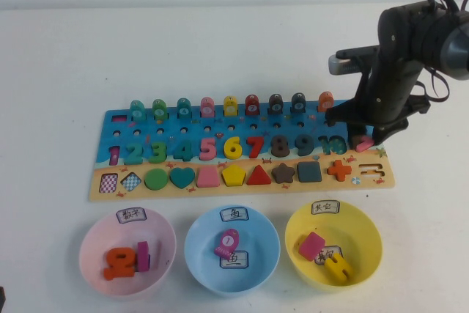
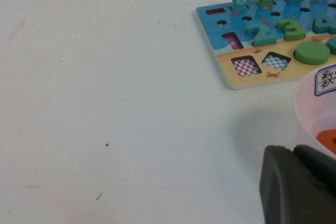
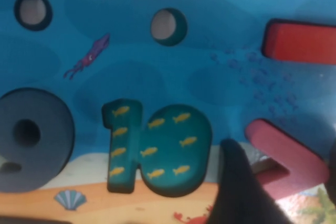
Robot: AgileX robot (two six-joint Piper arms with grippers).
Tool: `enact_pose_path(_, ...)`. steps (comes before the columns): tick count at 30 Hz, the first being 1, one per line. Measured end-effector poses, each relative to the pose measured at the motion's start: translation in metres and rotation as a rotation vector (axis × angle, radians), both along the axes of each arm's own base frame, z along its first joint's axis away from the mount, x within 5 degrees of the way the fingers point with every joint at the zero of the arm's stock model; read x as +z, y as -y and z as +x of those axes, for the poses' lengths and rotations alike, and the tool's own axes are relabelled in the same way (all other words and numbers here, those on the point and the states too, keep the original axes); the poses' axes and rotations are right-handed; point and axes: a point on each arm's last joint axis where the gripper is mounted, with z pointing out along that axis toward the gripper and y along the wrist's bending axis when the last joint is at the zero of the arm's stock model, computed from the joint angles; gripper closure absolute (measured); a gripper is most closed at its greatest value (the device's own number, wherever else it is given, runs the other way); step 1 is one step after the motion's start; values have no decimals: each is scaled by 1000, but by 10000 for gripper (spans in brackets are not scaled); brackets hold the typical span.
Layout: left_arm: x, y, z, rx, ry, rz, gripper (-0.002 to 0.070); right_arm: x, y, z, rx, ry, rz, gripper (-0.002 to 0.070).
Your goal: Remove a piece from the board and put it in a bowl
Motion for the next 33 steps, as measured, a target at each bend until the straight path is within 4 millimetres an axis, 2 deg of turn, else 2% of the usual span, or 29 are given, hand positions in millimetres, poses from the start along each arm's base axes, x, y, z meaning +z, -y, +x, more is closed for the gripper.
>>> enact_pose_path(12, 0, 0, 0, 0, 0, 0, 678, 0, 0, 0, 0, 1, -3, 379)
enact_pose_path(17, 0, 0, 0, 0, 0, 0, 678, 0, 1, 0, 1, 2, -6, 411)
enact_pose_path(33, 0, 0, 0, 0, 0, 0, 678, 0, 1, 0, 2, 3, -9, 412)
